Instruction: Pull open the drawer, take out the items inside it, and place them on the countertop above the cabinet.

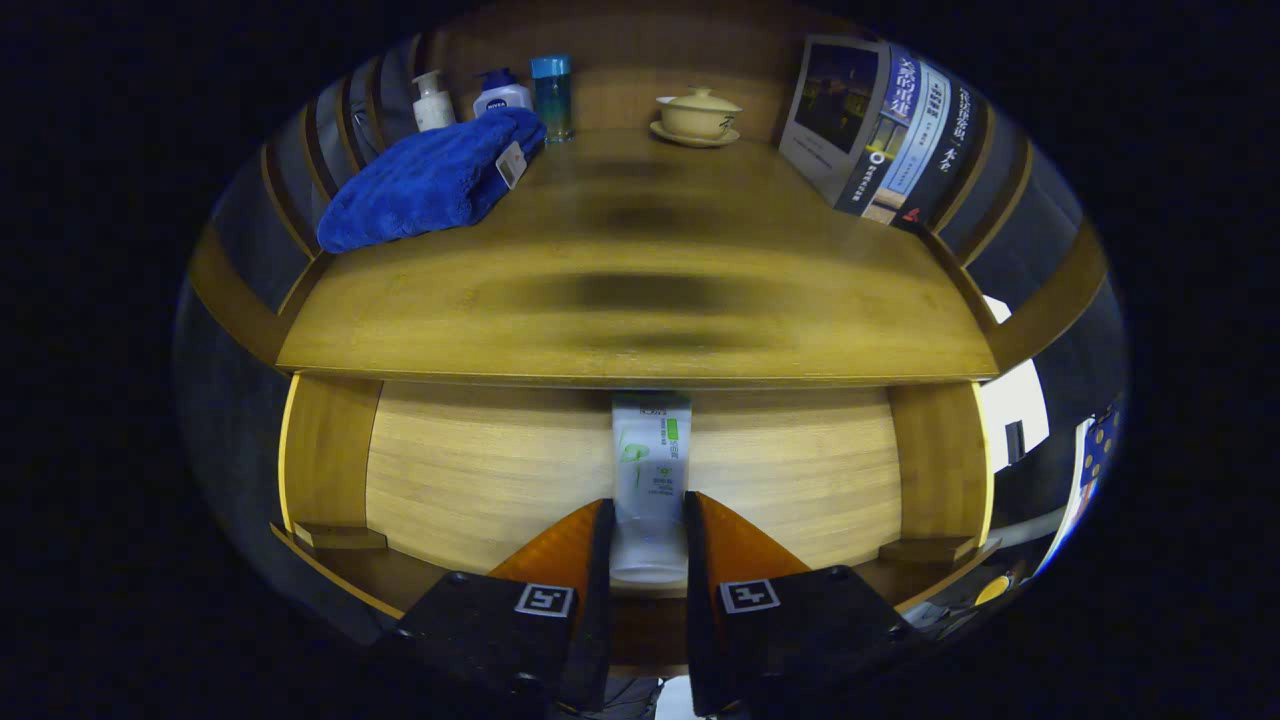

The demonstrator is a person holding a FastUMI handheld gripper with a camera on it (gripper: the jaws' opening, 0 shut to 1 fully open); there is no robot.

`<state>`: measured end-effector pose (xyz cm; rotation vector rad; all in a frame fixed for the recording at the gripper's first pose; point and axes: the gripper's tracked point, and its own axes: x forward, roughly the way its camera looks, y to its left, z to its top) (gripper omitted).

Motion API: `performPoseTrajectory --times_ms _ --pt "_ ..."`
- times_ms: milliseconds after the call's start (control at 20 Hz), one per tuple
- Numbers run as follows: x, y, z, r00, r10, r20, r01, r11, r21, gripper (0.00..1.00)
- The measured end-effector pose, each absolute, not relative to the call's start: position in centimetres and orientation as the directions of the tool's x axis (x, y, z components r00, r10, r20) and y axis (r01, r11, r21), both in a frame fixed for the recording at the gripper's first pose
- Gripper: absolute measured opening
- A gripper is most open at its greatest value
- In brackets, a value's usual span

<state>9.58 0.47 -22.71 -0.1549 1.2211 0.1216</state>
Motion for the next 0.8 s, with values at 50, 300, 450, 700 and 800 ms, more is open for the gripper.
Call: performPoseTrajectory --times_ms 50,300,450,700,800 --pt "9.2 0.5 -22.1 0.339 0.024 -0.94 -0.169 0.985 -0.036 0.39" --pt "6.9 -0.3 -17.9 0.383 0.065 -0.921 -0.172 0.985 -0.002 0.39" --pt "6.0 -0.5 -14.7 0.43 0.092 -0.898 -0.177 0.984 0.016 0.39" --pt "7.3 -0.3 -9.6 0.53 0.115 -0.84 -0.169 0.985 0.028 0.39" --pt "8.5 0.3 -8.2 0.552 0.13 -0.823 -0.172 0.984 0.04 0.39"
